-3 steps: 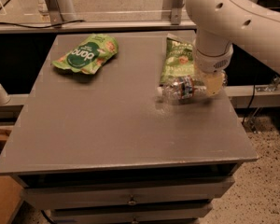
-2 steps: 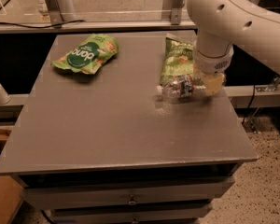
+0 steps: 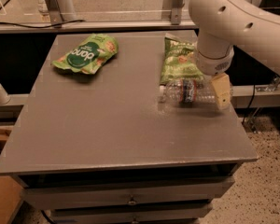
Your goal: Move water bottle near green jalapeno chip bag
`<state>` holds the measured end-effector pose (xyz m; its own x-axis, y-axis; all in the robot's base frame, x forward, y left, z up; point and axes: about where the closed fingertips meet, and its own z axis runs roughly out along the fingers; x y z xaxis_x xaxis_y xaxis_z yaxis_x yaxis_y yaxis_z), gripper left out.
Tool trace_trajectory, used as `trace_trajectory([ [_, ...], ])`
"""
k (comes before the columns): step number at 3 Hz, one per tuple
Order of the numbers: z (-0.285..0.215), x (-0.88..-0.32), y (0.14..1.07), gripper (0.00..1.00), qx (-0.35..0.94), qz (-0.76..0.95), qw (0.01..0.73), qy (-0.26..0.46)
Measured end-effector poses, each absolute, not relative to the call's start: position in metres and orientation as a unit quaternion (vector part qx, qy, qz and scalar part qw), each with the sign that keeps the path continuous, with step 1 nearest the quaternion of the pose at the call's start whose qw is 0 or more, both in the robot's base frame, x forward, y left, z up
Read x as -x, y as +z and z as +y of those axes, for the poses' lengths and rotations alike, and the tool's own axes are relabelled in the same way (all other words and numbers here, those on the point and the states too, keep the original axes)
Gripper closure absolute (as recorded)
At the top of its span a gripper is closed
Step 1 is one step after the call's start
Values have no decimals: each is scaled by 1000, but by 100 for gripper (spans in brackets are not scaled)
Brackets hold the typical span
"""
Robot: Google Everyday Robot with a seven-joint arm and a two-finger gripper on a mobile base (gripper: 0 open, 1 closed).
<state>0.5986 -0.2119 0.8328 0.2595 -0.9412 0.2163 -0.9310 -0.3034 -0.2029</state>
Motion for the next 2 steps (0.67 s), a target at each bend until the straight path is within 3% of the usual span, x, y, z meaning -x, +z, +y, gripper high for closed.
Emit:
trace_trajectory([
  [2, -212, -593, 851, 0, 785, 597, 48, -157],
])
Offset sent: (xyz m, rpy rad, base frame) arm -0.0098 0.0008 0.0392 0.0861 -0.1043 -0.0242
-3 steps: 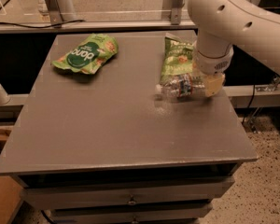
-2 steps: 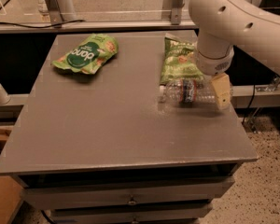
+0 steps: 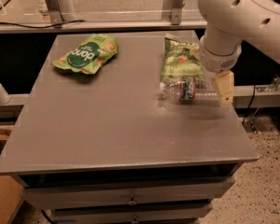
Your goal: Move water bottle near green jalapeno chip bag
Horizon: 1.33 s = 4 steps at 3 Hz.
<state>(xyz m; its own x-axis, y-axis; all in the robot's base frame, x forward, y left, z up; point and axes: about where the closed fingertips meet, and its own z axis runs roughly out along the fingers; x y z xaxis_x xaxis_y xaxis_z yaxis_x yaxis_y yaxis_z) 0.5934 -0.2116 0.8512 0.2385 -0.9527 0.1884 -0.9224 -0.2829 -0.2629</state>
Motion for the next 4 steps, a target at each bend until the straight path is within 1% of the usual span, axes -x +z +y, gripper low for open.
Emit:
trace_trajectory([
  [2, -218, -576, 902, 0, 761, 619, 114, -158],
  [3, -239, -559, 930, 0, 732, 644, 154, -161],
  [4, -270, -536, 947, 0, 705, 667, 190, -147],
])
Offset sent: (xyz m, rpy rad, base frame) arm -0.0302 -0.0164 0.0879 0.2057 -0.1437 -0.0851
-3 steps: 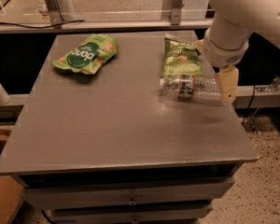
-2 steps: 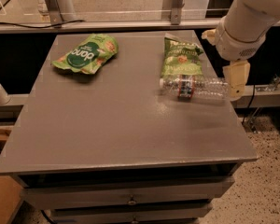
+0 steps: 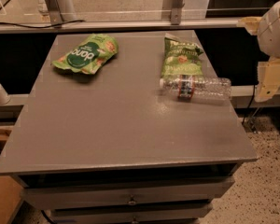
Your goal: Move water bottle near green jalapeno chip bag
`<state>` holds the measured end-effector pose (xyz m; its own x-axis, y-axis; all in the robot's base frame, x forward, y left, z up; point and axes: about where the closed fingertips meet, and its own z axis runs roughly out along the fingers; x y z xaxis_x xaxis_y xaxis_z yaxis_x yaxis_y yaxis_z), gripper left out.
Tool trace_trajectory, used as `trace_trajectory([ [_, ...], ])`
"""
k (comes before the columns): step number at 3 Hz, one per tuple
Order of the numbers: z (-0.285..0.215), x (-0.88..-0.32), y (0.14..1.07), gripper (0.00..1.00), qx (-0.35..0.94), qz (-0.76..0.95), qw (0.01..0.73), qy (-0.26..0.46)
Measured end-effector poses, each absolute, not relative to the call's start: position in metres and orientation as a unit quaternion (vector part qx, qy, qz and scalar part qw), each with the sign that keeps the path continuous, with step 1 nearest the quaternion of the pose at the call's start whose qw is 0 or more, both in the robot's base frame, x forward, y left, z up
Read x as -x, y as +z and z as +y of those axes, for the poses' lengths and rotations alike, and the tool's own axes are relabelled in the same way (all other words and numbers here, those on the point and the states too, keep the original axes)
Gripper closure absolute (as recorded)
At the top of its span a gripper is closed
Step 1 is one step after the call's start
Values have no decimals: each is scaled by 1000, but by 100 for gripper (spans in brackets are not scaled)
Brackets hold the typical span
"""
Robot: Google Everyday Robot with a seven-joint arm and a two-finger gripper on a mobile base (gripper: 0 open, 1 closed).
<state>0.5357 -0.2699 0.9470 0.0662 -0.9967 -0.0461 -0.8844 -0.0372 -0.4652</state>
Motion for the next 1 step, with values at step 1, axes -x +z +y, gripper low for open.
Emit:
trace_trajectory([
  [1, -270, -536, 947, 0, 705, 667, 190, -147],
])
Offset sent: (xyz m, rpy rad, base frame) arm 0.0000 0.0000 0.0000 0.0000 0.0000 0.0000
